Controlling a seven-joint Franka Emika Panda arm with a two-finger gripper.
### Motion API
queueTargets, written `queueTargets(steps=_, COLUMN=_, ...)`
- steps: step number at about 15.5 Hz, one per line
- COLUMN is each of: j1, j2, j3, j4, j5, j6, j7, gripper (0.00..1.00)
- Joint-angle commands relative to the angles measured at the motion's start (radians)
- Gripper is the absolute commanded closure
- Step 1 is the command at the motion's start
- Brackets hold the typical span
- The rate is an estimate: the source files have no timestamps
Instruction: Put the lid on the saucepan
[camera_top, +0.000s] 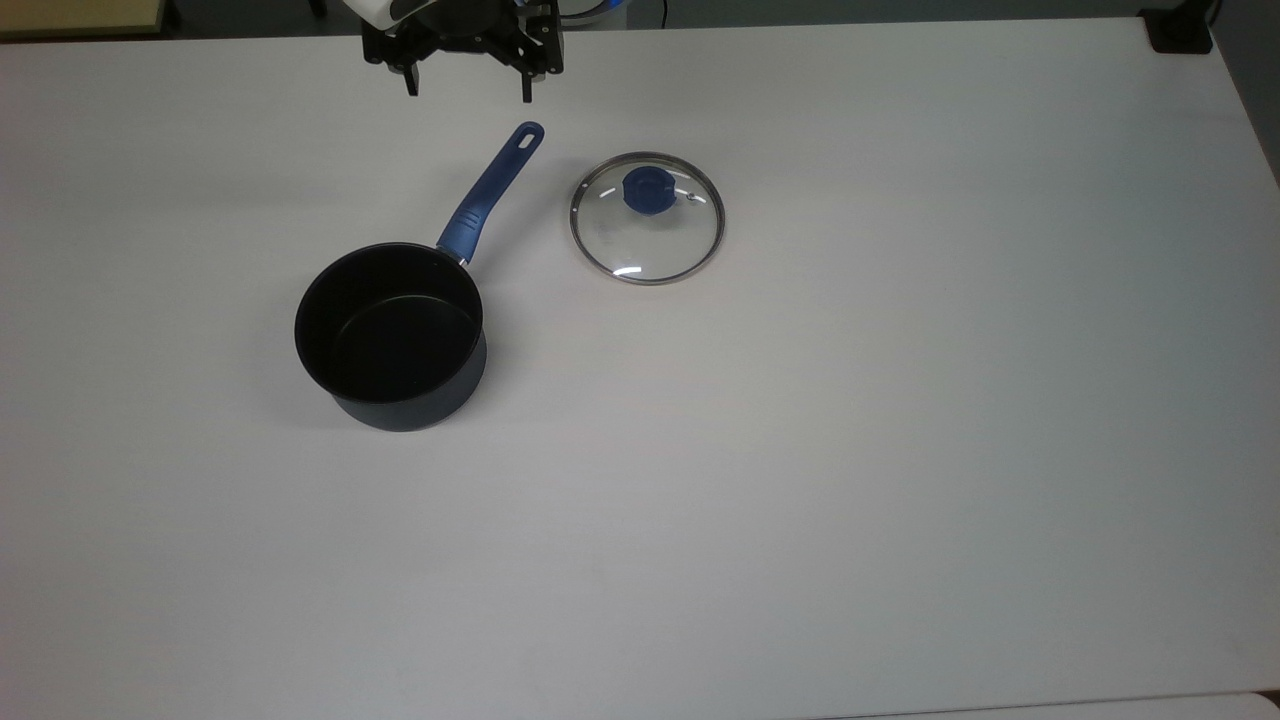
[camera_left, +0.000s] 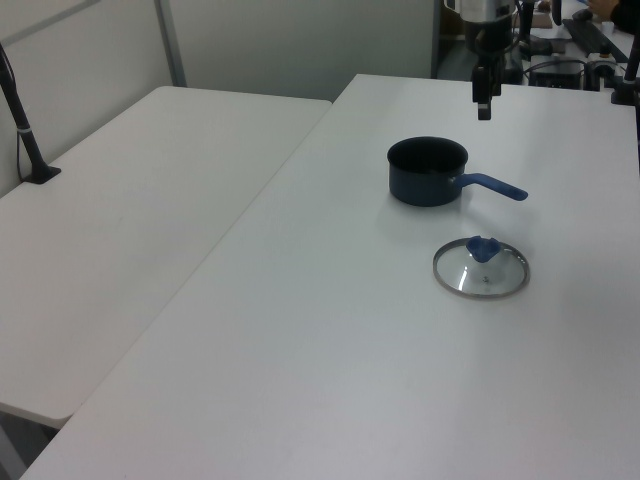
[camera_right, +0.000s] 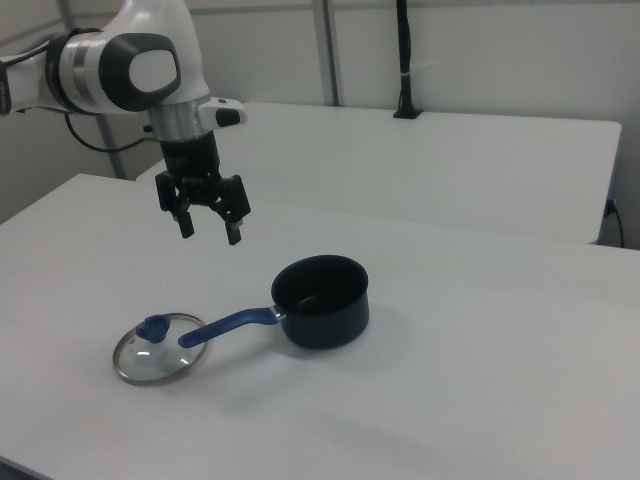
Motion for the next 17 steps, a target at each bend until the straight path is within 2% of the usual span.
queueTargets(steps=1, j1=0.004, j2=-0.017, j3=-0.003, j4=-0.001, j5=0.014, j6=-0.03, j7=0.0, gripper=0.0)
queueTargets(steps=17, j1=0.004, j2=-0.023, j3=-0.002, j4=-0.001, j5=0.014, j6=-0.045, j7=-0.002, gripper=0.0)
